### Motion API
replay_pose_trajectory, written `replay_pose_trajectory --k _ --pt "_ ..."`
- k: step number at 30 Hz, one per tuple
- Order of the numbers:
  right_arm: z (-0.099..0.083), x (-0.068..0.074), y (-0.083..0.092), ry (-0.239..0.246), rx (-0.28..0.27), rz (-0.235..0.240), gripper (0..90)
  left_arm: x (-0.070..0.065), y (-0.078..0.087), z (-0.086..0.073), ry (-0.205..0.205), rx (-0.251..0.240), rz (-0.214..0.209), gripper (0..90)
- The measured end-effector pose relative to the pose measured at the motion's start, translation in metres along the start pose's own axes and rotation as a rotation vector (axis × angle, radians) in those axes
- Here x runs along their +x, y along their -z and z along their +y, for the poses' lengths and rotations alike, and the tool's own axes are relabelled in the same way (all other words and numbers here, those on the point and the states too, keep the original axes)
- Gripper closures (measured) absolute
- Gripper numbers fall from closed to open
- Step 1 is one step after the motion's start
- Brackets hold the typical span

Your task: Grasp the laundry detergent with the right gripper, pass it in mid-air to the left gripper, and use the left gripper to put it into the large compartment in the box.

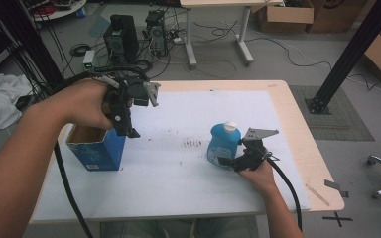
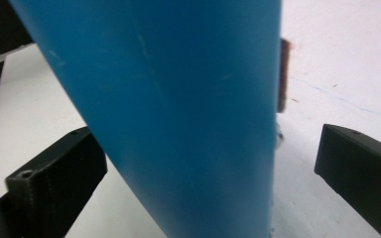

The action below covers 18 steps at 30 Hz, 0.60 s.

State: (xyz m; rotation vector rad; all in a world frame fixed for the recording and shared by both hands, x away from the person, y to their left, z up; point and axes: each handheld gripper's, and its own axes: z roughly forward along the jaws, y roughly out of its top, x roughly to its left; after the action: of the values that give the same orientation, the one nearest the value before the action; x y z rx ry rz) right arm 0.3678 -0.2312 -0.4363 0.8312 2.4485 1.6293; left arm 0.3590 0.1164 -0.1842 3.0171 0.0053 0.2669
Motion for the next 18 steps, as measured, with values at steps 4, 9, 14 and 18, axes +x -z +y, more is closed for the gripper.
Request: replay_pose_trajectory --k 4,9,14,18 --pt "0.0001 0.0003 -0.0024 -0.006 0.007 0.005 0.9 0.0012 -0.0011 -0.0018 0.008 -0.004 0.0 0.1" --pt "-0.0001 0.0014 -0.0038 -0.014 -0.015 -0.012 1.3 0.0015 -0.0016 -0.0026 0.007 -0.001 0.001 0.1" --pt "0.001 0.0038 -0.0065 -0.002 -0.044 -0.018 6.4 0.0015 -0.0008 -0.0028 0.009 0.003 -0.001 0.1" --pt "0.0015 0.005 -0.0052 0.007 -0.073 -0.026 12.4 0.0007 0.0008 -0.0028 0.01 0.0 0.005 0.1"
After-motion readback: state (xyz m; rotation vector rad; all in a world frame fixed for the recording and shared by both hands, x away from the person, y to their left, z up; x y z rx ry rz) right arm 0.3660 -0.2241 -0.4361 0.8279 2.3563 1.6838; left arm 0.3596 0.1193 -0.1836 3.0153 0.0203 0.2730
